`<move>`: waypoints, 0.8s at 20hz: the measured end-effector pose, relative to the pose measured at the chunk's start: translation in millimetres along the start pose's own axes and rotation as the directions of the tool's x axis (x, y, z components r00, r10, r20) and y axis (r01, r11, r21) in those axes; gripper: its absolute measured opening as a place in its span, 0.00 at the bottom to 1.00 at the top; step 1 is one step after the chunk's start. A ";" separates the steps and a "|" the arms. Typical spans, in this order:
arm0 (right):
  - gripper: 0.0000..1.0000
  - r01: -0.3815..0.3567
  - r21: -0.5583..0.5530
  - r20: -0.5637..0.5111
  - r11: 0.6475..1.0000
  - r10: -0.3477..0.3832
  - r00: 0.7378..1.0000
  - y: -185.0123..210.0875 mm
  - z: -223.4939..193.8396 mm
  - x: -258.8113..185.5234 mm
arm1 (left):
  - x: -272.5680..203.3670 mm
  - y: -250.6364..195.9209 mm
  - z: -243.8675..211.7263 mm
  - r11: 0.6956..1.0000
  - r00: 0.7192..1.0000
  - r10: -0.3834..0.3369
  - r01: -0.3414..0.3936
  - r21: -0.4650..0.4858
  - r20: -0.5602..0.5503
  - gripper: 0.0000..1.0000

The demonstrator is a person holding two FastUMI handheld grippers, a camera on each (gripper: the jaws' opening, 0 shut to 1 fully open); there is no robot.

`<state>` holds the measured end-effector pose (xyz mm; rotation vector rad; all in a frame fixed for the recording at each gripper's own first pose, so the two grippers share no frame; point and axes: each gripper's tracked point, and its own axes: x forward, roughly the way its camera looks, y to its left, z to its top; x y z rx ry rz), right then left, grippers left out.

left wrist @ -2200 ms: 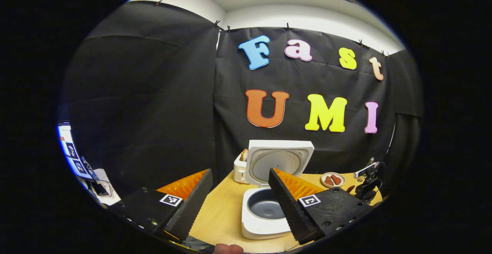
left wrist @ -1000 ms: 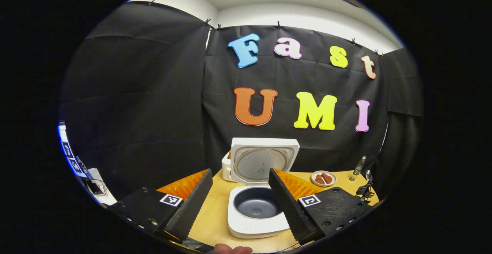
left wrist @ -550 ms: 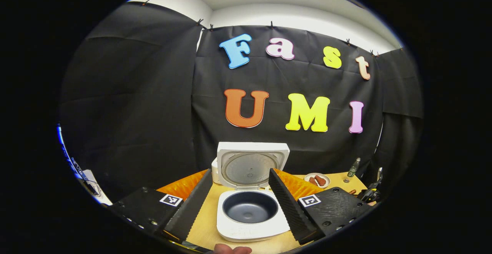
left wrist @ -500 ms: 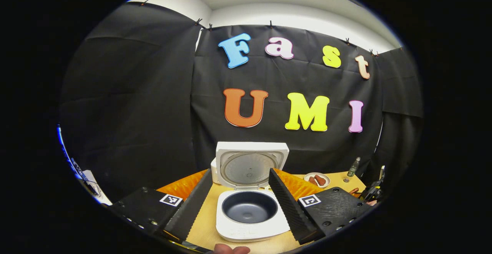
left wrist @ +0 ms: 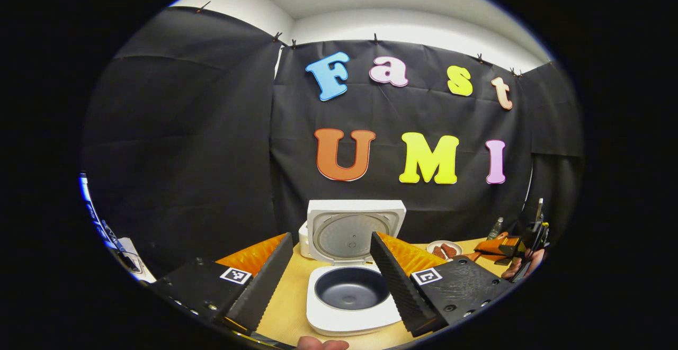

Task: Close the left gripper, press the button to open the rice cooker; take a wooden spoon from the chopstick holder with the right hand, scoop a spoonful of rice and pour it into the rice cooker, then put the wooden spoon back into the chopstick holder.

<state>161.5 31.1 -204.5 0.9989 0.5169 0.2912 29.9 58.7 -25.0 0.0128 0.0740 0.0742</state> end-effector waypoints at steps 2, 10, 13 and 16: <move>0.08 -0.044 -0.019 -0.033 0.999 0.044 0.999 28.4 -11.8 19.4 | -3.4 6.8 0.3 1.000 1.000 0.012 -0.012 0.003 0.005 0.94; 0.08 -0.069 -0.142 -0.180 0.988 0.043 0.983 62.1 -86.6 93.5 | -17.7 40.2 -5.4 0.995 0.995 0.098 -0.098 -0.002 0.006 0.94; 0.08 -0.037 -0.239 -0.219 0.970 -0.017 0.975 52.3 -113.1 111.8 | -23.4 49.5 -9.0 0.992 0.992 0.126 -0.126 0.009 0.002 0.94; 0.05 -0.028 -0.301 -0.239 0.953 -0.047 0.970 49.3 -128.5 121.6 | -27.3 55.6 -9.5 0.990 0.990 0.143 -0.143 0.014 0.002 0.94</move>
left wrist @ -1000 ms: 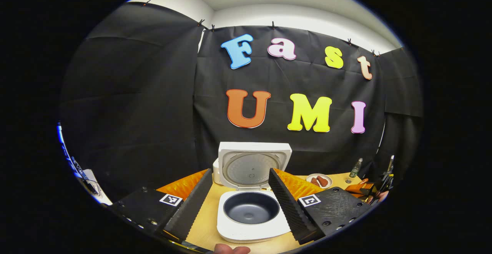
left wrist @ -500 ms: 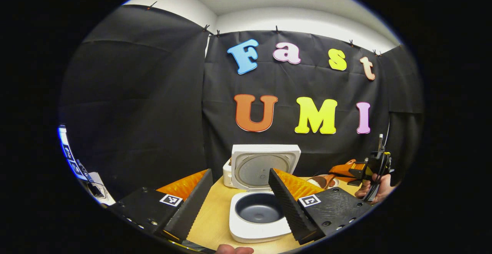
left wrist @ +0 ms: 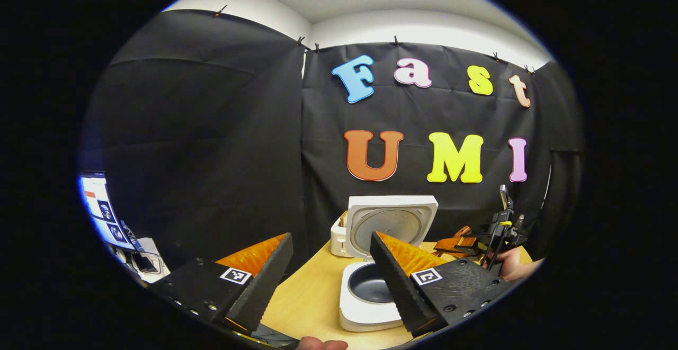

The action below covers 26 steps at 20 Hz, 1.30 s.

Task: Close the left gripper, press the button to open the rice cooker; take a wooden spoon from the chopstick holder with the right hand, scoop a spoonful of rice and pour it into the rice cooker, then put the wooden spoon back into the chopstick holder.

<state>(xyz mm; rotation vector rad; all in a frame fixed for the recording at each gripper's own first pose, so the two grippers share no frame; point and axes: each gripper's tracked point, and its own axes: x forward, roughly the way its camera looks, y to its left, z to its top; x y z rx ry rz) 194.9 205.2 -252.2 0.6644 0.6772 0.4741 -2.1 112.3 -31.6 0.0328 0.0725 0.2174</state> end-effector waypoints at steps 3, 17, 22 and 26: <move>0.08 0.048 -0.094 -0.014 0.994 -0.050 0.999 -6.6 -5.9 11.1 | -1.9 2.3 -2.4 1.000 1.000 0.008 -0.008 0.022 -0.001 0.94; 0.08 0.075 -0.446 -0.019 0.892 -0.093 0.996 5.8 -12.9 26.9 | -16.2 6.9 -6.7 0.998 0.998 0.066 -0.066 -0.011 0.001 0.94; 0.08 0.085 -0.551 0.014 0.830 -0.093 0.996 15.6 -7.0 22.2 | -23.9 7.8 -3.1 0.996 0.996 0.084 -0.084 -0.020 0.008 0.94; 0.08 0.089 -0.622 0.042 0.778 -0.081 0.996 33.7 0.0 21.0 | -25.2 2.1 -4.8 0.997 0.997 0.080 -0.080 -0.018 0.006 0.94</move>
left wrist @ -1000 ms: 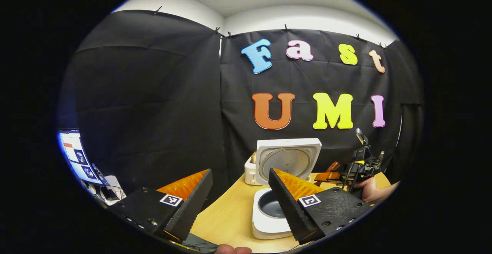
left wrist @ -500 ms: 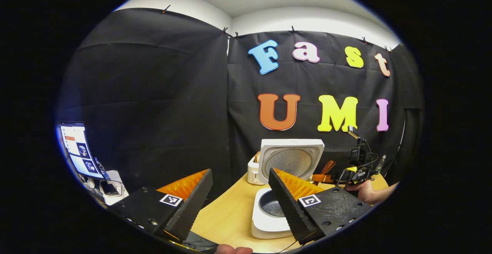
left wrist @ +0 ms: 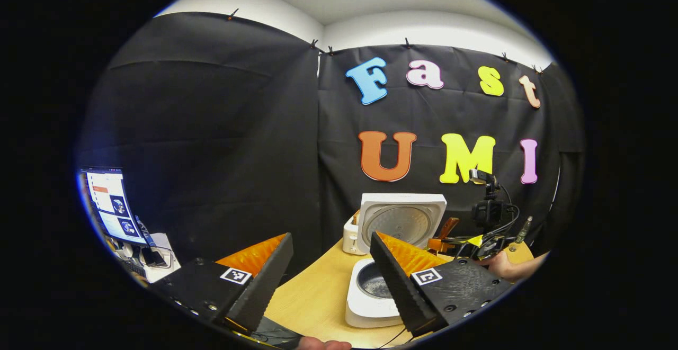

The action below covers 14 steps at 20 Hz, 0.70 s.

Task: Close the left gripper, press the button to open the rice cooker; take a wooden spoon from the chopstick holder with the right hand, scoop a spoonful of rice and pour it into the rice cooker, then put the wooden spoon back into the chopstick holder.

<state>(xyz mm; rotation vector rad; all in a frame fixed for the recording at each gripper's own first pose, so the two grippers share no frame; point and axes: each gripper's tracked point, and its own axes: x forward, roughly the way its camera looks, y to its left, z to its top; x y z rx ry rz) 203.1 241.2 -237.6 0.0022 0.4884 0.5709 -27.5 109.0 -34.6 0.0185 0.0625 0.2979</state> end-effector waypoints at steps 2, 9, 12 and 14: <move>0.08 0.001 -0.050 0.013 0.999 0.000 1.000 4.7 7.9 -0.2 | -2.0 -1.6 -0.3 1.000 1.000 -0.002 0.002 -0.003 0.000 0.94; 0.08 0.011 -0.262 0.078 0.965 0.010 0.997 28.7 31.7 -7.3 | -3.4 -9.2 -1.5 1.000 1.000 -0.021 0.021 -0.012 -0.001 0.94; 0.08 0.013 -0.367 0.109 0.930 0.029 0.994 40.2 40.9 -11.3 | -2.5 -9.6 -0.7 0.999 1.000 -0.028 0.028 -0.015 0.003 0.94; 0.08 0.016 -0.422 0.124 0.907 0.040 0.992 46.3 43.1 -13.9 | -3.1 -9.6 -1.7 0.999 0.999 -0.032 0.032 -0.022 0.004 0.94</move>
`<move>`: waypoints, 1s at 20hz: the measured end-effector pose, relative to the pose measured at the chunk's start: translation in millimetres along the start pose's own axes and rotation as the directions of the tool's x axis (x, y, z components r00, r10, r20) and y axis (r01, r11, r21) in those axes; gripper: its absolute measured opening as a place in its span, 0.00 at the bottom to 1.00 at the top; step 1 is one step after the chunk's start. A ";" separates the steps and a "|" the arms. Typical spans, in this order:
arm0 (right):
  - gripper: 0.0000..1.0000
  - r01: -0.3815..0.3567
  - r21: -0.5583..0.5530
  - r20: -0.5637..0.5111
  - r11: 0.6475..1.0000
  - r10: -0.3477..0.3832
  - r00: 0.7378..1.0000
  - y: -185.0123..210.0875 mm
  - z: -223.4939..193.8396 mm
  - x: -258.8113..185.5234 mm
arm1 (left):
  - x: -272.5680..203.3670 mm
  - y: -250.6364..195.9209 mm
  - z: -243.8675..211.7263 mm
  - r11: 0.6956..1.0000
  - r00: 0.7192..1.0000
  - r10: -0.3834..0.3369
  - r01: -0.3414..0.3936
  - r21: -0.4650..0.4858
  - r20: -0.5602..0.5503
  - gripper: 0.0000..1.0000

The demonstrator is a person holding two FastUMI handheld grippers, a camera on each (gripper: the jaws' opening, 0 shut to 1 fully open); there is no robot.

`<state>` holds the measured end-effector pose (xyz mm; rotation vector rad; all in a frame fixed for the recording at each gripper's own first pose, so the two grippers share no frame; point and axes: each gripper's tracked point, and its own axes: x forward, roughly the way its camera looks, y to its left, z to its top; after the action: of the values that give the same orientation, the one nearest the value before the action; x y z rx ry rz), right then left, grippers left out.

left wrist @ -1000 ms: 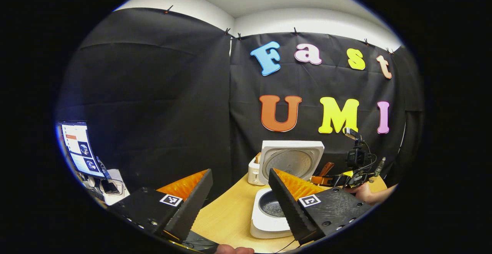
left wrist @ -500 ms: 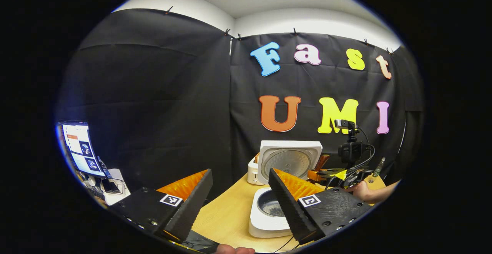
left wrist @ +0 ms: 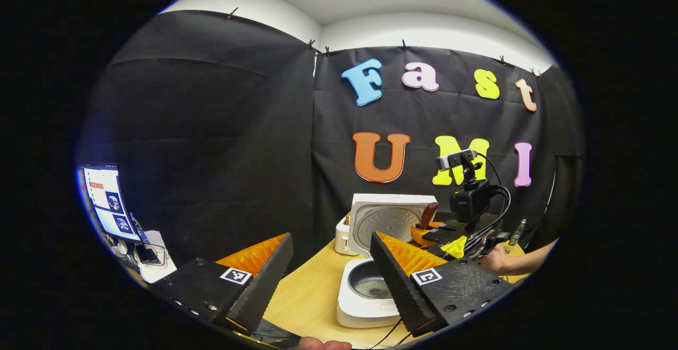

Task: Close the left gripper, press the button to open the rice cooker; take a wooden spoon from the chopstick holder with the right hand, scoop a spoonful of rice and pour it into the rice cooker, then put the wooden spoon back into the chopstick holder.

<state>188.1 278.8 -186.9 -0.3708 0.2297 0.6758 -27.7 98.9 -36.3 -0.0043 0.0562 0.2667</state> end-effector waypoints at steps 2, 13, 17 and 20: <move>0.08 -0.012 -0.009 0.004 1.000 0.012 1.000 5.2 -0.3 0.4 | 1.4 1.8 -1.4 1.000 1.000 -0.004 0.004 -0.004 -0.003 0.94; 0.08 -0.074 0.380 -0.027 0.922 0.091 0.996 -10.2 14.0 -29.0 | 11.1 -14.6 5.4 0.996 0.996 -0.094 0.094 -0.006 0.001 0.94; 0.08 -0.077 0.544 0.003 0.835 0.090 0.996 -38.4 27.4 -62.8 | 11.0 -20.8 5.7 0.989 0.989 -0.146 0.146 -0.006 -0.004 0.94; 0.08 -0.009 0.611 -0.013 0.791 0.021 1.000 -75.1 18.5 -94.3 | 15.1 -33.7 13.6 0.980 0.980 -0.198 0.198 -0.001 0.021 0.95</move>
<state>166.6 179.1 -120.1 0.2545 0.4560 0.5759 -3.5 70.6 -23.7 -0.0100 0.0340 0.0672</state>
